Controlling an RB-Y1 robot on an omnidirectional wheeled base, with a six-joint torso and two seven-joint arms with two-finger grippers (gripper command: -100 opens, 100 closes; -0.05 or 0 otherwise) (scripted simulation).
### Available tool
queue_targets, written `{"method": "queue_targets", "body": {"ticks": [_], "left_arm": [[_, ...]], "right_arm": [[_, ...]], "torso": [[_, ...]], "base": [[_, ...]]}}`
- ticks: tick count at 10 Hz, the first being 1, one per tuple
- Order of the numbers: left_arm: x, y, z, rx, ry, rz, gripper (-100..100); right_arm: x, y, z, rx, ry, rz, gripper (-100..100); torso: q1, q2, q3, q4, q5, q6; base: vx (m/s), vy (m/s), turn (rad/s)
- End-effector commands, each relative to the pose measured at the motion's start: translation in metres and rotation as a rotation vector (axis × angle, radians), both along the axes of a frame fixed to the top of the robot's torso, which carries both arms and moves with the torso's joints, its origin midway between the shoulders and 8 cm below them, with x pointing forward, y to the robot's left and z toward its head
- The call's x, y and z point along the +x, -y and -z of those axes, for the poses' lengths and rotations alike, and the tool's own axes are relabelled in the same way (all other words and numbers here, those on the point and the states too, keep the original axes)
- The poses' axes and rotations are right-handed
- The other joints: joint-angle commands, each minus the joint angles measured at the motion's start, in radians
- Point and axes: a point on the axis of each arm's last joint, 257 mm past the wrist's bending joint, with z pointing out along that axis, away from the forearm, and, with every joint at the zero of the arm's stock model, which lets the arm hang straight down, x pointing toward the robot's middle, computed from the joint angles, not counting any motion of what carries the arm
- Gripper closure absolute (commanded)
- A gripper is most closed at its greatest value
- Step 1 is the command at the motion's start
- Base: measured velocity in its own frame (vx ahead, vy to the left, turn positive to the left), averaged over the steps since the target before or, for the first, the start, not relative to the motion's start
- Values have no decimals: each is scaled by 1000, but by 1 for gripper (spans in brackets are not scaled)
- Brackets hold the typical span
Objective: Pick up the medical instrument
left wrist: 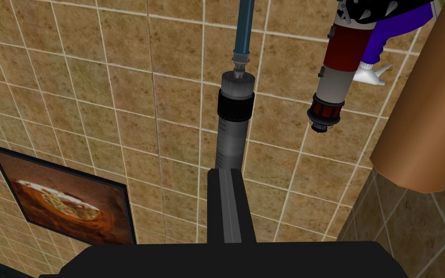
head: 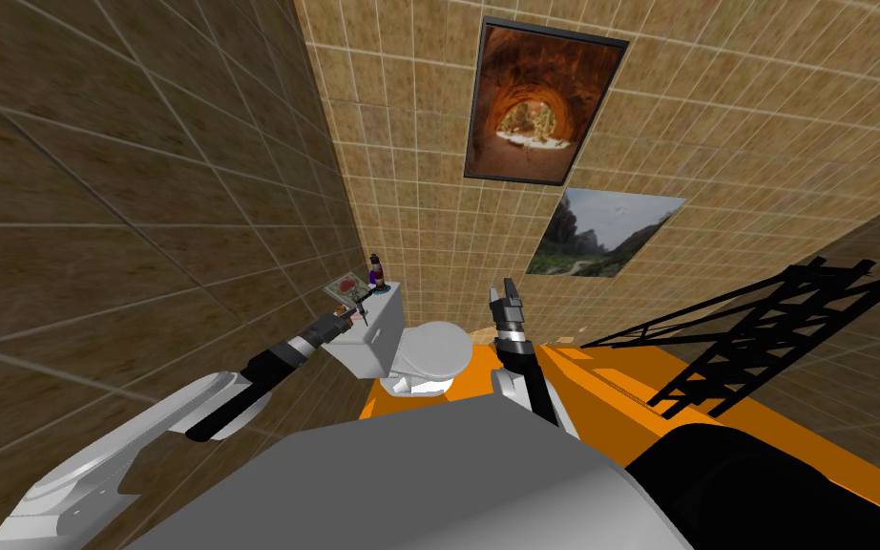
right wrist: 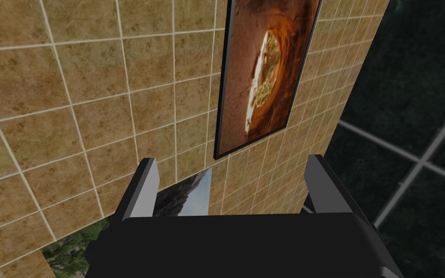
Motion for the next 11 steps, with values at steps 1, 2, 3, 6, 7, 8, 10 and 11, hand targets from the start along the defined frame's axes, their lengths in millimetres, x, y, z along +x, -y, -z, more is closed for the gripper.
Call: {"method": "queue_targets", "body": {"ticks": [1, 2, 3, 6, 7, 8, 10, 11], "left_arm": [[0, 0, 0, 0, 0, 0, 0], [3, -9, 11, 16, -9, -28, -100], [4, -13, 16, 22, -14, -40, -100], [5, -21, 26, 35, -24, -64, -100], [5, -22, 27, 38, -24, -66, 0], [5, -21, 27, 37, -24, -66, -100], [5, -21, 27, 37, -24, -66, 100], [5, -21, 27, 37, -24, -66, 100]], "right_arm": [[0, 0, 0, 0, 0, 0, 0], [0, 0, 0, 0, 0, 0, 0], [0, 0, 0, 0, 0, 0, 0], [0, 0, 0, 0, 0, 0, 0], [0, 0, 0, 0, 0, 0, 0], [0, 0, 0, 0, 0, 0, 0], [0, 0, 0, 0, 0, 0, 0], [0, 0, 0, 0, 0, 0, 0]], "torso": [[0, 0, 0, 0, 0, 0], [0, 0, 0, 0, 0, 0], [-2, 0, 0, 0, 0, 0], [-5, -1, -1, 0, -1, 0], [-3, -1, 0, 0, -1, 0], [-1, 0, 0, 0, 0, 0], [0, 0, 0, 0, 0, 0], [0, 0, 0, 0, 0, 0]], "base": [[0, 0, 0], [10, -31, 8], [6, -57, 14], [12, -58, 9], [1, -6, 0], [0, 0, 0], [0, 0, 0], [0, 0, 0]]}}
